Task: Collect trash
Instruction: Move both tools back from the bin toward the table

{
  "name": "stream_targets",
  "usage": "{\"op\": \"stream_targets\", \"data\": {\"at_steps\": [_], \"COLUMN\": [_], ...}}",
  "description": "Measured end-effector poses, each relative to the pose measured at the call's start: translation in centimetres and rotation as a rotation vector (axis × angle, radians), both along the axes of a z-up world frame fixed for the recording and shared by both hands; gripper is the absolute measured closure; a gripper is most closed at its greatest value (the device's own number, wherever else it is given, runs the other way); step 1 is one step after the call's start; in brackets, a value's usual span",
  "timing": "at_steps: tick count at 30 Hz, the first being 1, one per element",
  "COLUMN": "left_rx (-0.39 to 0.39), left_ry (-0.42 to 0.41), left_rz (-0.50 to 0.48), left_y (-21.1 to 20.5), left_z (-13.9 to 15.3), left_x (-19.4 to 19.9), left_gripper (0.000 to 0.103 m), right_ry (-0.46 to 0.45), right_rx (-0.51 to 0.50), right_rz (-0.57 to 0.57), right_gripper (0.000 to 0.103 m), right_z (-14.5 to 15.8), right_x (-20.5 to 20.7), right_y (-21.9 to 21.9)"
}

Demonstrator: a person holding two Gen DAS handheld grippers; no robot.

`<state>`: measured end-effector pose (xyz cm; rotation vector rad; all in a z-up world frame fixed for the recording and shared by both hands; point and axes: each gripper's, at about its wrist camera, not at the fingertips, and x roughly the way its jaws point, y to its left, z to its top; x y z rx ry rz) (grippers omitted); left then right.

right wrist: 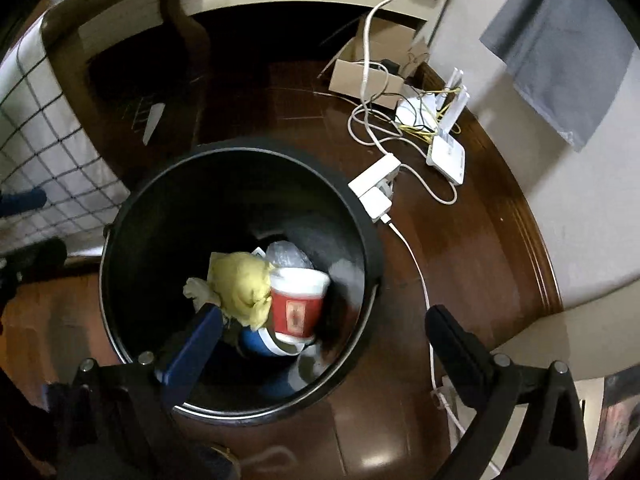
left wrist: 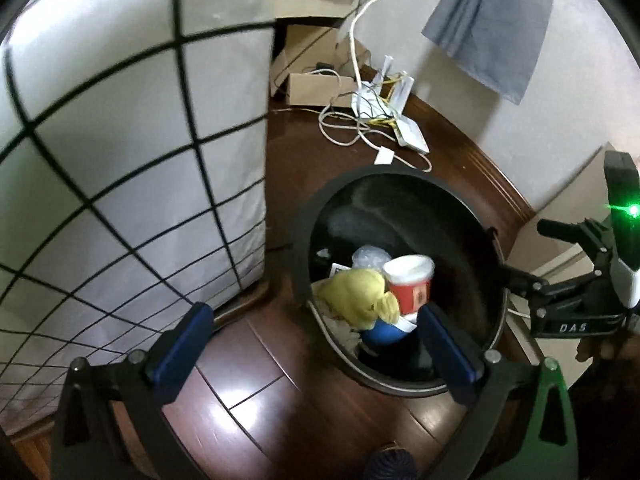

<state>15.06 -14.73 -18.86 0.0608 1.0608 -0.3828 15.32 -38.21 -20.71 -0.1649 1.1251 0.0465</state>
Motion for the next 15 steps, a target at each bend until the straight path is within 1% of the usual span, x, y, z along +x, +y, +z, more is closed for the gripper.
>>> {"op": "stream_targets", "data": {"at_steps": [5, 9, 15], "left_rx": [0.003, 0.014, -0.002], "left_ry": [-0.031, -0.058, -0.090], "left_rz": [0.001, -0.021, -0.021], "left_y": [-0.2, -0.2, 0.2], "left_z": [0.9, 1.8, 3.5], "left_x": [-0.2, -0.7, -1.3], "left_gripper": [0.001, 0.001, 0.001], "right_ry": [-0.030, -0.041, -0.088], "right_rx": [0.023, 0.011, 0.021], "right_rz": [-0.029, -0.010, -0.011], "right_gripper": [0.001, 0.001, 0.001], "right_z": [0.9, 1.1, 2.5], "right_x": [0.1, -0.2, -0.7], "right_y": [0.2, 0.8, 1.0]}}
